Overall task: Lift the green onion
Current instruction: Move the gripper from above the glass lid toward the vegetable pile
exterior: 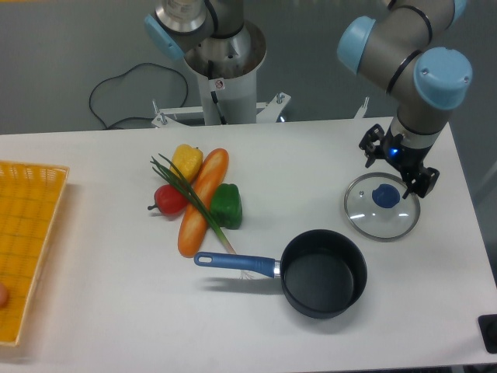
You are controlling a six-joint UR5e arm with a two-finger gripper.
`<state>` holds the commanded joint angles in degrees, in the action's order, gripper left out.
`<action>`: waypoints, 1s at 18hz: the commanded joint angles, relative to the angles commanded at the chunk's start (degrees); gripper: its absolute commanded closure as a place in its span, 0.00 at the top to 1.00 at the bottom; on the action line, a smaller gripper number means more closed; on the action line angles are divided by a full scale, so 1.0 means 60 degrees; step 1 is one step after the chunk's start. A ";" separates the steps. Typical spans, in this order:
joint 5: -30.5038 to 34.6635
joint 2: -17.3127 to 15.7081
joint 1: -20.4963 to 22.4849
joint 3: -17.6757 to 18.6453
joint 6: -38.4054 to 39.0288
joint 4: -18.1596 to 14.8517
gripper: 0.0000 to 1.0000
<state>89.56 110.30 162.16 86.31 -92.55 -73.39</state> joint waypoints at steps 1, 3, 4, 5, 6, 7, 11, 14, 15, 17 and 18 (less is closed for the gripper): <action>0.0000 -0.0015 0.0000 -0.0015 0.0000 -0.0014 1.00; -0.0015 -0.0015 0.0000 -0.0087 0.0015 -0.0029 1.00; -0.0015 -0.0015 0.0000 -0.0102 0.0015 -0.0029 1.00; -0.0015 -0.0015 -0.0015 -0.0103 0.0015 -0.0029 1.00; -0.0015 0.0000 -0.0087 -0.0088 0.0044 -0.0029 1.00; -0.0015 0.0000 -0.0175 -0.0088 0.0218 -0.0029 1.00; -0.0015 0.0000 -0.0468 -0.0073 0.0980 0.0015 1.00; 0.0000 -0.0029 -0.0615 -0.0030 0.1420 -0.0014 1.00; -0.0029 -0.0102 -0.0630 0.0043 0.1464 -0.0029 1.00; -0.0117 -0.0409 -0.0630 0.0306 0.1960 0.0029 1.00; -0.0088 -0.0541 -0.0659 0.0453 0.2282 0.0058 1.00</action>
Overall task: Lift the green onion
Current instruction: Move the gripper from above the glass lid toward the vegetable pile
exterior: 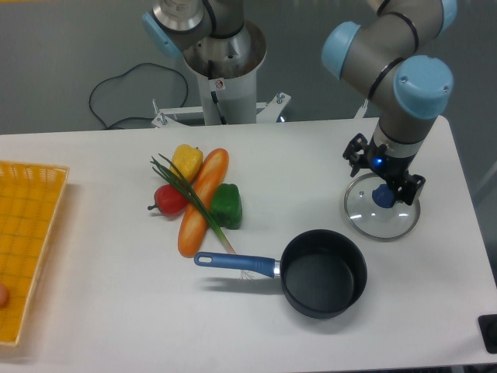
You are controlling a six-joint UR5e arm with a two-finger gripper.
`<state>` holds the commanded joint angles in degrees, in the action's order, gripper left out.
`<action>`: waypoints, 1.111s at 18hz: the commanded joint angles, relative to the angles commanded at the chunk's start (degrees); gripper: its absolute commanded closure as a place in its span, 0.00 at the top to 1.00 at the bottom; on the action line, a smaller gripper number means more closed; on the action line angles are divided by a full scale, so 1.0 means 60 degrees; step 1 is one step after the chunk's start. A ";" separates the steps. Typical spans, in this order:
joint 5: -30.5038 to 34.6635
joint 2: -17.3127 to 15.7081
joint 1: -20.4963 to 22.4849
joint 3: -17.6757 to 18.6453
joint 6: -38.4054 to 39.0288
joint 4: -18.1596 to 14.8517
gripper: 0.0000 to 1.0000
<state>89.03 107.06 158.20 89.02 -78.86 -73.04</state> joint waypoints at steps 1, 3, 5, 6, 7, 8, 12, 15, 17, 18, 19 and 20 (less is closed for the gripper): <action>0.0029 -0.0117 -0.0116 0.0103 0.0192 0.0000 1.00; -0.0044 -0.0367 -0.0745 0.0572 0.1276 -0.0029 1.00; -0.0116 -0.0557 -0.1126 0.0806 0.2515 -0.0029 1.00; -0.0117 -0.0558 -0.1346 0.0909 0.3161 -0.0014 1.00; -0.0117 -0.0587 -0.1551 0.1011 0.3573 -0.0029 1.00; -0.0102 -0.0631 -0.1742 0.1128 0.3838 -0.0073 1.00; -0.0161 -0.1245 -0.2197 0.2021 0.4791 0.0000 1.00; -0.0409 -0.1320 -0.2460 0.2140 0.5392 0.0029 1.00; -0.0439 -0.1276 -0.2622 0.2140 0.5875 0.0059 1.00; -0.0454 -0.1247 -0.2637 0.2169 0.6109 0.0059 1.00; -0.0541 -0.1203 -0.2695 0.2184 0.6416 0.0059 1.00; -0.0687 -0.1145 -0.2754 0.2184 0.6782 0.0160 1.00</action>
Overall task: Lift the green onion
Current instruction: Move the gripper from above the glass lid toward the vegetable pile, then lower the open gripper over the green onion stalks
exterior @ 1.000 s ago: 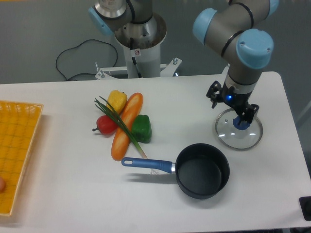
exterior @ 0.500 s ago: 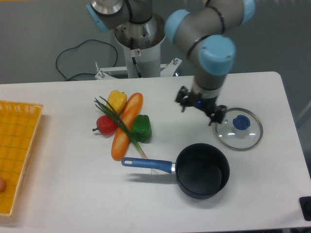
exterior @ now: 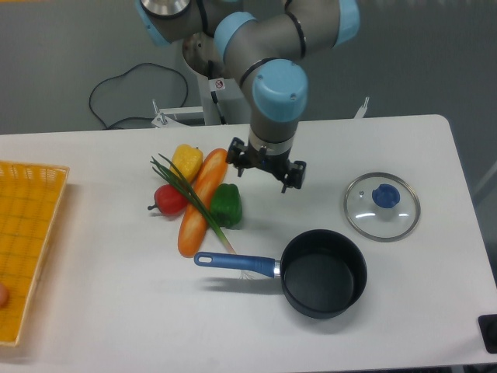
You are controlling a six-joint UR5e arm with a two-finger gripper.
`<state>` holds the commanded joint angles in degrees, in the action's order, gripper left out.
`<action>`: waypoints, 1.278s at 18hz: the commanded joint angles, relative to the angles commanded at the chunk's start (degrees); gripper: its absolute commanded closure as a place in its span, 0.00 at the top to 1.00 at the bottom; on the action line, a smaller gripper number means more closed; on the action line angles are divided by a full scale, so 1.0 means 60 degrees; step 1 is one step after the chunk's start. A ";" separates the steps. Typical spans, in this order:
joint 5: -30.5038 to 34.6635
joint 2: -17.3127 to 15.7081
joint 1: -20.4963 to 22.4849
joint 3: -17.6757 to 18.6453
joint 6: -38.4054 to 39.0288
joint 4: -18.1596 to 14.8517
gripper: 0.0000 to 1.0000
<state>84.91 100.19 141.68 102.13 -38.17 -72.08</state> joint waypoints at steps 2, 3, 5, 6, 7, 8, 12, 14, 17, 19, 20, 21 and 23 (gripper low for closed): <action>-0.0148 0.0146 -0.0015 0.0102 0.0689 0.0423 1.00; -0.0148 0.0205 -0.0015 0.0132 0.1011 0.0687 1.00; -0.0148 0.0410 -0.0161 0.0132 0.1539 0.0850 1.00; -0.0148 0.0498 -0.0220 0.0132 0.1745 0.0865 1.00; -0.0148 0.0615 -0.0293 0.0132 0.1979 0.0952 1.00; -0.0148 0.0746 -0.0395 0.0132 0.2329 0.1156 1.00; -0.0133 0.1157 -0.0689 0.0205 0.3400 0.1874 1.00; -0.0133 0.1201 -0.0718 0.0205 0.3840 0.1993 1.00; -0.0119 0.1318 -0.0792 0.0278 0.3900 0.2139 1.00; -0.0104 0.1392 -0.0806 0.0380 0.3929 0.2388 1.00; -0.0090 0.1465 -0.0806 0.0395 0.3944 0.2432 1.00; -0.0075 0.1538 -0.0879 0.0396 0.4002 0.2505 1.00; -0.0060 0.1641 -0.0909 0.0381 0.4192 0.2608 1.00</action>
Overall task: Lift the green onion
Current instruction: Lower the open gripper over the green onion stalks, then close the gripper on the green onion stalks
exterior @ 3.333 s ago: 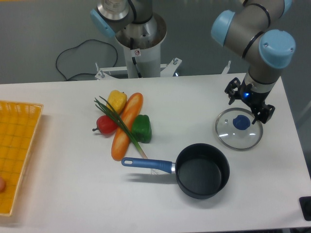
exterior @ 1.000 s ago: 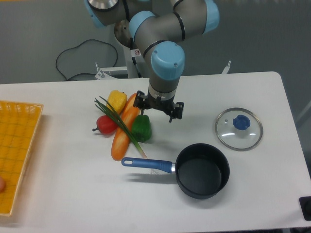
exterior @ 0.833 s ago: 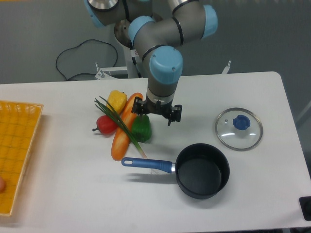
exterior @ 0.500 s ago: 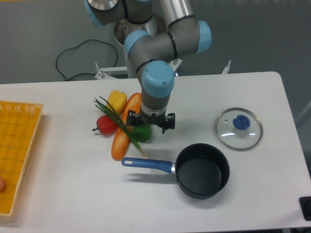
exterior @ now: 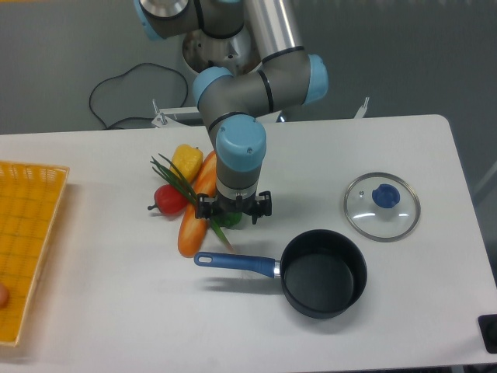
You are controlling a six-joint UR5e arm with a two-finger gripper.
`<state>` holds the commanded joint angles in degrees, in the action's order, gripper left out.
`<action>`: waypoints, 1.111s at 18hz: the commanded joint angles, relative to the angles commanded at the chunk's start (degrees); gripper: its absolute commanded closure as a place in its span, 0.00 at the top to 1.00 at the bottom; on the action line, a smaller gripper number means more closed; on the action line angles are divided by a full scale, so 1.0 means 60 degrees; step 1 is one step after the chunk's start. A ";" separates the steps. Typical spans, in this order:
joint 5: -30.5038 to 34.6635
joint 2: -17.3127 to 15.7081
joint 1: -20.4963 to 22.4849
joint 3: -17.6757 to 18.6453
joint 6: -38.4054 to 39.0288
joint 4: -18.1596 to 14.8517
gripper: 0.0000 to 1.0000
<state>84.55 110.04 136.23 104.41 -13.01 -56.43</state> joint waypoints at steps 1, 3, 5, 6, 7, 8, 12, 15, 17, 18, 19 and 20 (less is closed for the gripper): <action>0.0015 0.0044 -0.0015 0.0000 0.0073 0.0117 1.00; 0.0015 0.0176 -0.0029 -0.0029 0.0336 0.0249 1.00; 0.0015 0.0235 -0.0088 -0.0058 0.0440 0.0293 1.00; 0.0015 0.0249 -0.0088 -0.0059 0.0440 0.0352 1.00; 0.0015 0.0293 -0.0088 -0.0059 0.0484 0.0425 1.00; 0.0015 0.0351 -0.0088 -0.0059 0.0499 0.0498 1.00; 0.0000 0.0440 -0.0088 -0.0073 0.0659 0.0762 1.00; 0.0000 0.0586 -0.0088 -0.0073 0.0674 0.1025 1.00; 0.0000 0.0659 -0.0088 -0.0015 0.0733 0.1332 1.00; 0.0000 0.0660 -0.0088 0.0000 0.0748 0.1363 1.00; -0.0015 0.0674 -0.0088 0.0000 0.0748 0.1377 1.00; -0.0015 0.0674 -0.0088 0.0015 0.0748 0.1392 1.00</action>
<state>84.46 114.08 135.70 104.50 -8.53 -48.08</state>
